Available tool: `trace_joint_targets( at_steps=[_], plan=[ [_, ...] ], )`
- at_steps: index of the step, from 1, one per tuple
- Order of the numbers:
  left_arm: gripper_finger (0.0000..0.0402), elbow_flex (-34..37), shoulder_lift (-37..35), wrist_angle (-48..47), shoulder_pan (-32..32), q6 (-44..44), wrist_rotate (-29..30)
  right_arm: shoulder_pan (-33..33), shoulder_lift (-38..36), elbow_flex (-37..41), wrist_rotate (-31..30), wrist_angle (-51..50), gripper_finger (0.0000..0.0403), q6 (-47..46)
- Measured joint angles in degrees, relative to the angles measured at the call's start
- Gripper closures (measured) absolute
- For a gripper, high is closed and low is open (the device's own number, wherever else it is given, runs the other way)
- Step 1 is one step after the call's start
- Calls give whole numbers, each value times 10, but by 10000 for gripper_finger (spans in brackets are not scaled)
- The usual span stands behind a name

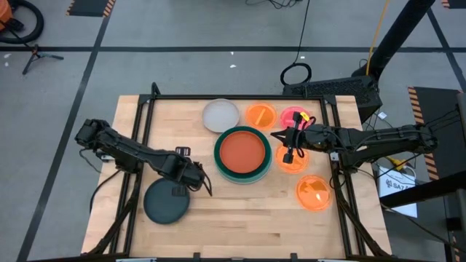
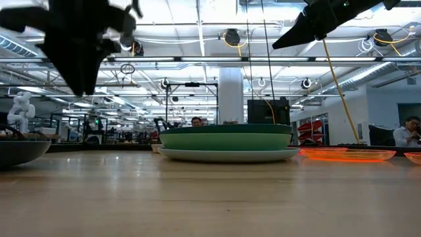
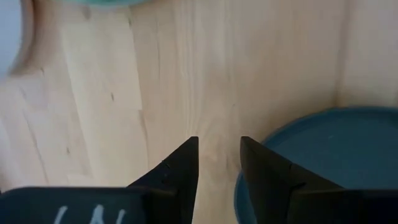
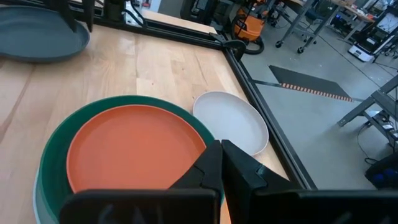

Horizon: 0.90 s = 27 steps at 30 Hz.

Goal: Stack plastic plates
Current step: Stack the black plate on top of the orange plate

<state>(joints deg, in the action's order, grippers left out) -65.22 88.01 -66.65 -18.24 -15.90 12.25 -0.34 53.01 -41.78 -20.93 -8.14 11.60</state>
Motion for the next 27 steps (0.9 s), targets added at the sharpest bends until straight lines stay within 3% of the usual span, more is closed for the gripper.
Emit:
trace_joint_targets(
  at_steps=[8, 12, 21, 27],
  plan=[
    [277, 51, -12, 16, -15, -12, 0, 0, 0, 0, 0, 1, 403, 0],
    [277, 70, -73, 73, -19, -18, 0, 0, 0, 0, 0, 1, 403, 0],
    [277, 146, -241, 87, -41, -106, 43, 0, 0, 0, 0, 1, 403, -2],
    [277, 205, -280, 132, -59, -141, 43, 0, 0, 0, 0, 2, 403, -4]
  ],
)
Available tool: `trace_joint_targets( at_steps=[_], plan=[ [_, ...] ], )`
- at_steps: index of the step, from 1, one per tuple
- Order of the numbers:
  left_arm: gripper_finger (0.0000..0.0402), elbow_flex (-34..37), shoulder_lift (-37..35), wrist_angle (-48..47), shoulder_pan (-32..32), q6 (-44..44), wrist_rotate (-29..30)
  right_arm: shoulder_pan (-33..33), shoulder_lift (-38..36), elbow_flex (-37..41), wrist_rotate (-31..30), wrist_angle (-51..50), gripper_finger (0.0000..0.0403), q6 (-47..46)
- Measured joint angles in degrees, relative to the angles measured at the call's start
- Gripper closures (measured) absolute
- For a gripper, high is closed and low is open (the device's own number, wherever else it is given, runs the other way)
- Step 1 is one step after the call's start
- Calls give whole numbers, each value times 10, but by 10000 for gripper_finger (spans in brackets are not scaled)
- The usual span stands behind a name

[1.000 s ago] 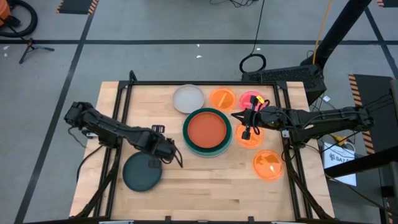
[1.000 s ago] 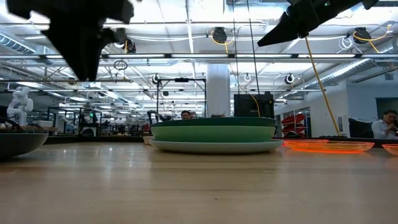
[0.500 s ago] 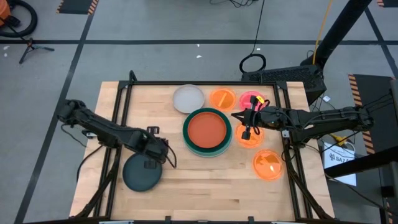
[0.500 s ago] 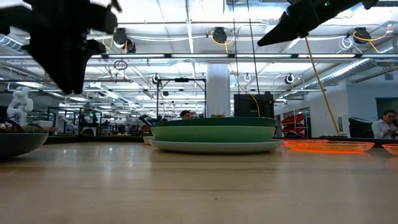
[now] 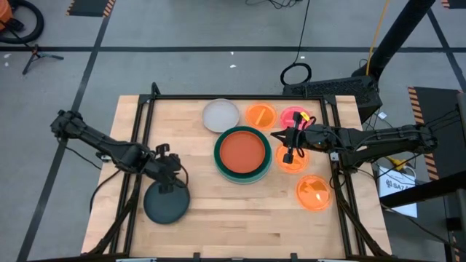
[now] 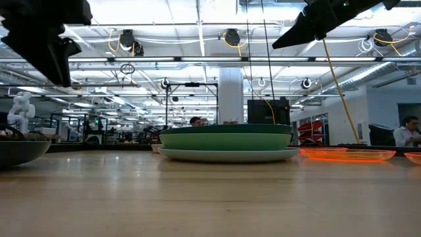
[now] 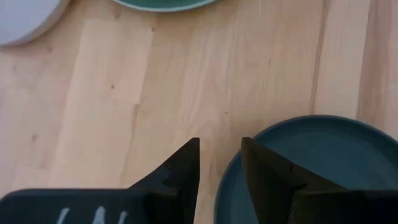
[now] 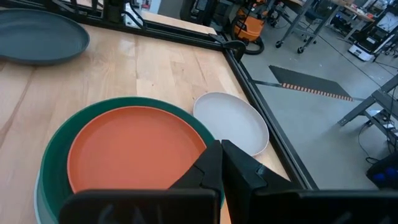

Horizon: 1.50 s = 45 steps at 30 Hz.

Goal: Stack plastic plates
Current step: Stack the black plate on top of the orange plate

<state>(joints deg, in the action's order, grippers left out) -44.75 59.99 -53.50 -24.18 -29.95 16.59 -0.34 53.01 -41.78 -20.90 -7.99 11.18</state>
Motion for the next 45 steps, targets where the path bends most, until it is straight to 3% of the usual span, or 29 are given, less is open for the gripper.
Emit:
trace_joint_targets(
  at_steps=[9, 15, 28, 34, 45],
  plan=[
    [277, 20, 0, 9, -10, -6, 1, 0, 0, 0, 0, 5, 403, -5],
    [277, 20, 0, 12, -10, -32, 47, 0, 0, 0, 0, 5, 403, -5],
    [277, 20, 59, -4, -9, -51, 34, 0, 0, 0, 0, 4, 403, -5],
    [277, 20, 64, -6, -9, -14, 30, 0, 0, 0, 0, 4, 403, -5],
    [276, 20, 64, -36, 5, -67, 28, 0, 0, 0, 0, 4, 403, -5]
  ],
)
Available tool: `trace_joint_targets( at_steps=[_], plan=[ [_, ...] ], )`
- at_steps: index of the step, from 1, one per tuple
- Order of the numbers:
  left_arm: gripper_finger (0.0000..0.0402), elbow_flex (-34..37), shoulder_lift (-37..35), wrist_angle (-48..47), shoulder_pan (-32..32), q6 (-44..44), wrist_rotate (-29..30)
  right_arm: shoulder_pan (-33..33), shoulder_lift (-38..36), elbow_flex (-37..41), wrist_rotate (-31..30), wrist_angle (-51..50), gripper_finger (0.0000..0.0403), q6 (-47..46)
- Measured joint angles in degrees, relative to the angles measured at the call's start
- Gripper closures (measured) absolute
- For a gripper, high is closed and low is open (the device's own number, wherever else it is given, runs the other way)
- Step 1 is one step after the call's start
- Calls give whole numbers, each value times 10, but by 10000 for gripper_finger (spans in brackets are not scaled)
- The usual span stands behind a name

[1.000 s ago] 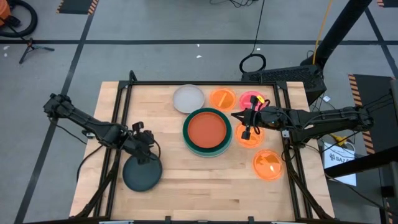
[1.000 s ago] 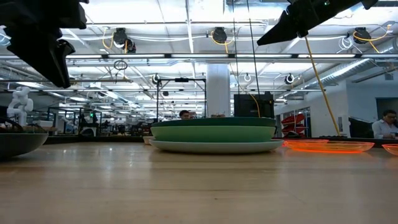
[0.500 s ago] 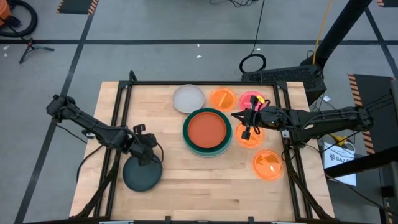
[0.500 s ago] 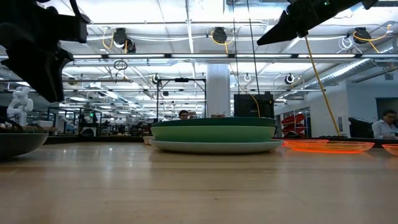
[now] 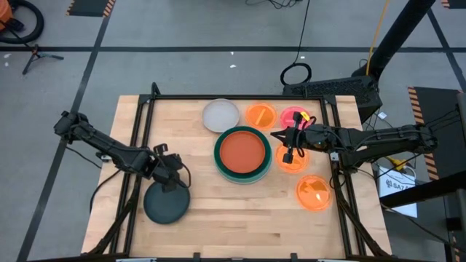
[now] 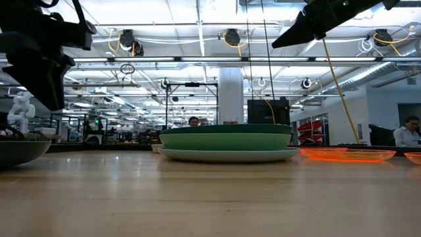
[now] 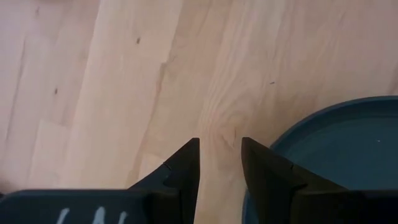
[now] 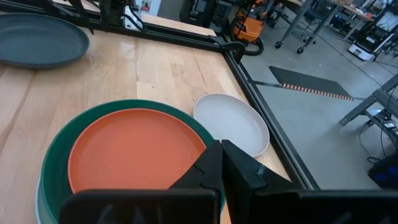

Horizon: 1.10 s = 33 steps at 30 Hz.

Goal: Stack plastic plates
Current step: Stack the black plate on top of the orange plate

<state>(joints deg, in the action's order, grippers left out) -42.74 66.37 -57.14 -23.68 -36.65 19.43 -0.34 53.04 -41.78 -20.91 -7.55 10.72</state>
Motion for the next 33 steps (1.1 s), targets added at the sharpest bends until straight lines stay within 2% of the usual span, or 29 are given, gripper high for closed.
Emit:
trace_joint_targets(
  at_steps=[4, 9, 12, 15, 18, 21, 29, 33],
  plan=[
    [276, 0, 0, 2, 0, 13, -4, 0, 0, 0, 0, 0, 403, 0],
    [282, 0, 0, 3, -1, 72, -78, 0, 0, 0, 0, 0, 403, 0],
    [313, 0, 0, 4, 0, 86, -89, 0, 0, 0, 0, 0, 403, 0],
    [364, 0, 0, 4, 0, 89, -89, 0, 0, 0, 0, 0, 403, 0],
    [394, 0, 0, 5, 0, 68, -68, 0, 0, 0, 0, 0, 403, 0],
    [382, 0, 0, 5, 0, 61, -60, 0, 0, 0, 0, 0, 403, 0],
    [287, 0, 0, 4, 0, 35, -60, 0, 0, 0, 0, 0, 403, 0],
    [255, 0, 0, 4, 0, 31, -59, 0, 0, 0, 0, 0, 403, 0]
  ],
)
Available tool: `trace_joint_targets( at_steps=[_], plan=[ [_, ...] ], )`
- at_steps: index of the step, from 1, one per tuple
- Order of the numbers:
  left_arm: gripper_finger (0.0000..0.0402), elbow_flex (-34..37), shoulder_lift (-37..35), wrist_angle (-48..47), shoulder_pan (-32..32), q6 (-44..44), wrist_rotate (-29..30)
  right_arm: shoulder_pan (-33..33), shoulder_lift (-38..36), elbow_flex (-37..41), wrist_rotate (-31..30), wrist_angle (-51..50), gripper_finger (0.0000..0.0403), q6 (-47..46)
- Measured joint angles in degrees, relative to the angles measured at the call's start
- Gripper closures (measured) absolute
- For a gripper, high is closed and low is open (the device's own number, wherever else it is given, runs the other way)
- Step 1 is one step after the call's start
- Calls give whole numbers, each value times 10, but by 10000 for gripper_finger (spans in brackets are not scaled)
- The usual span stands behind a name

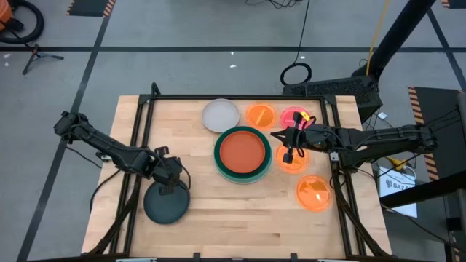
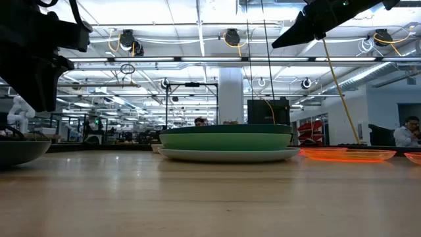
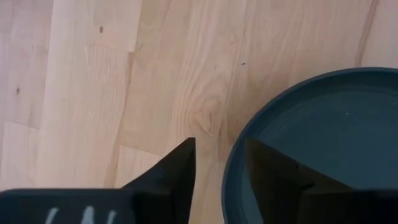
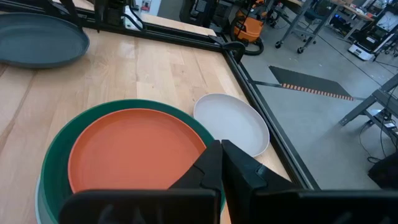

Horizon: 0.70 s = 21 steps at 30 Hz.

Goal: Stack plastic plates
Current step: Stack the black plate on top of the orange plate

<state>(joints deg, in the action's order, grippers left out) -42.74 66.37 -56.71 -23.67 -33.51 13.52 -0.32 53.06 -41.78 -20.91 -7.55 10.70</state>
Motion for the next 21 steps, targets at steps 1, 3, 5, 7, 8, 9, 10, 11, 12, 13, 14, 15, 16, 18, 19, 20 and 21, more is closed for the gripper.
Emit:
trace_joint_targets(
  at_steps=[1, 3, 5, 7, 8, 9, 10, 11, 12, 13, 14, 15, 16, 18, 19, 20, 21],
  plan=[
    [251, 0, 0, 0, 1, -2, 0, 0, 0, 0, 0, 0, 403, 0],
    [248, 0, 0, 3, 5, -4, 0, 0, 0, 0, 0, 0, 403, 0],
    [248, 0, 0, 15, 10, -4, 0, 0, 0, 0, 0, 0, 403, 0],
    [248, 0, 0, 28, 14, 4, 0, 0, 0, 0, 0, 0, 403, 0],
    [248, 0, 0, 34, 17, 8, 0, 0, 0, 0, 0, 0, 403, 0],
    [247, 0, 0, 38, 20, 12, 0, 0, 0, 0, 0, 0, 403, 0],
    [247, 0, 0, 40, 23, 15, 0, 0, 0, 0, 0, 0, 403, 0],
    [247, 0, 1, 40, 27, 17, 0, 0, 0, 0, 0, 0, 403, 0],
    [247, 0, 3, 39, 31, 20, -2, 0, 0, 0, 0, 0, 403, 0],
    [247, 0, 5, 39, 35, 25, -8, 0, 0, 0, 0, 0, 403, 0],
    [247, 0, 6, 39, 39, 29, -16, 0, 0, 0, 0, 0, 403, 0],
    [247, 0, 8, 40, 41, 31, -22, 0, 0, 0, 0, 0, 403, 0],
    [247, 0, 10, 45, 45, 35, -30, 0, 0, 0, 0, 0, 403, 0],
    [247, 0, 21, 59, 48, 47, -39, 0, 0, 0, 0, -1, 403, 0],
    [247, 0, 25, 64, 49, 55, -46, 0, 0, 0, 0, -1, 403, 0],
    [247, 0, 29, 69, 50, 63, -50, 0, 0, 0, 0, -1, 403, 0],
    [247, 0, 34, 74, 51, 70, -54, 0, 0, 0, 0, -1, 403, 0]
  ],
)
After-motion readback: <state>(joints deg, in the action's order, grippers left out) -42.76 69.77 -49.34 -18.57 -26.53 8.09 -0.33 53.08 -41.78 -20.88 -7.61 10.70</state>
